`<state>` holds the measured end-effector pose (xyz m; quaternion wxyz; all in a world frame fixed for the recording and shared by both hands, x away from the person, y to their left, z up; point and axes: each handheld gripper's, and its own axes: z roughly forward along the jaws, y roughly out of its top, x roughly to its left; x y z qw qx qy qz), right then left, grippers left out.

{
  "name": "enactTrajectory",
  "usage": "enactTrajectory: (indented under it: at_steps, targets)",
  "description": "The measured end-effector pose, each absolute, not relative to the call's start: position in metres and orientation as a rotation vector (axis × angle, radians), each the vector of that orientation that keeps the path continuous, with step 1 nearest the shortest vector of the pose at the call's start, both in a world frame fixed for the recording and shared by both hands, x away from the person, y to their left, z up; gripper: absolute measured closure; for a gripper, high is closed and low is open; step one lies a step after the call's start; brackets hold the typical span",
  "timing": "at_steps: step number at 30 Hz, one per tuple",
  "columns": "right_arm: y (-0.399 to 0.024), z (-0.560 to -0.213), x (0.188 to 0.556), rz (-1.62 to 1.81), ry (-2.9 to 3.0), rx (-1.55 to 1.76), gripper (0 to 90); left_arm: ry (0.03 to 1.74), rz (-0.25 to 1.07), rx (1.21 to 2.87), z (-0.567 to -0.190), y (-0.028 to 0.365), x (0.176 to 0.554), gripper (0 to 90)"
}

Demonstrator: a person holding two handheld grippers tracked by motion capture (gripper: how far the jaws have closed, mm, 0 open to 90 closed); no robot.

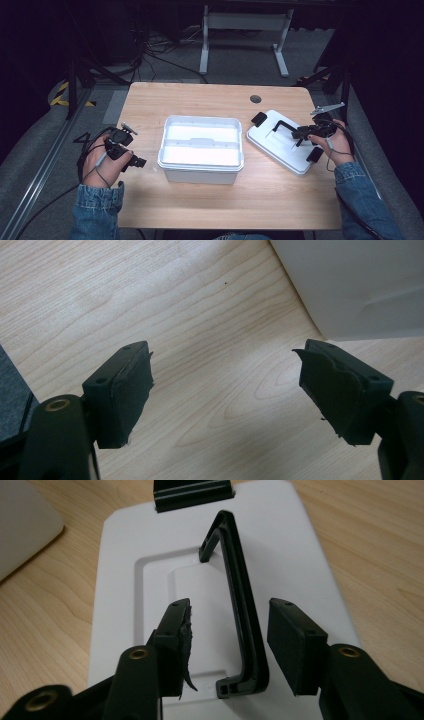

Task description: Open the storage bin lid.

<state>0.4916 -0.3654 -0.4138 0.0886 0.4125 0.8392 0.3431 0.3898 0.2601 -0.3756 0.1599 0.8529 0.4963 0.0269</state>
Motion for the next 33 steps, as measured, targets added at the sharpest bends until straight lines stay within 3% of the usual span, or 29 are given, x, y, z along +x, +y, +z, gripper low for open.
enactTrajectory:
  at_steps: [16,33]
  targets:
    - [-0.340,-0.371,0.447,1.156,2.532,1.090,51.0,1.453,0.130,2.397,-0.377,0.263,0.379,22.2]
    - [-0.301,-0.368,0.404,1.228,2.585,0.959,49.9,1.457,0.083,2.394,-0.373,0.265,0.373,21.7]
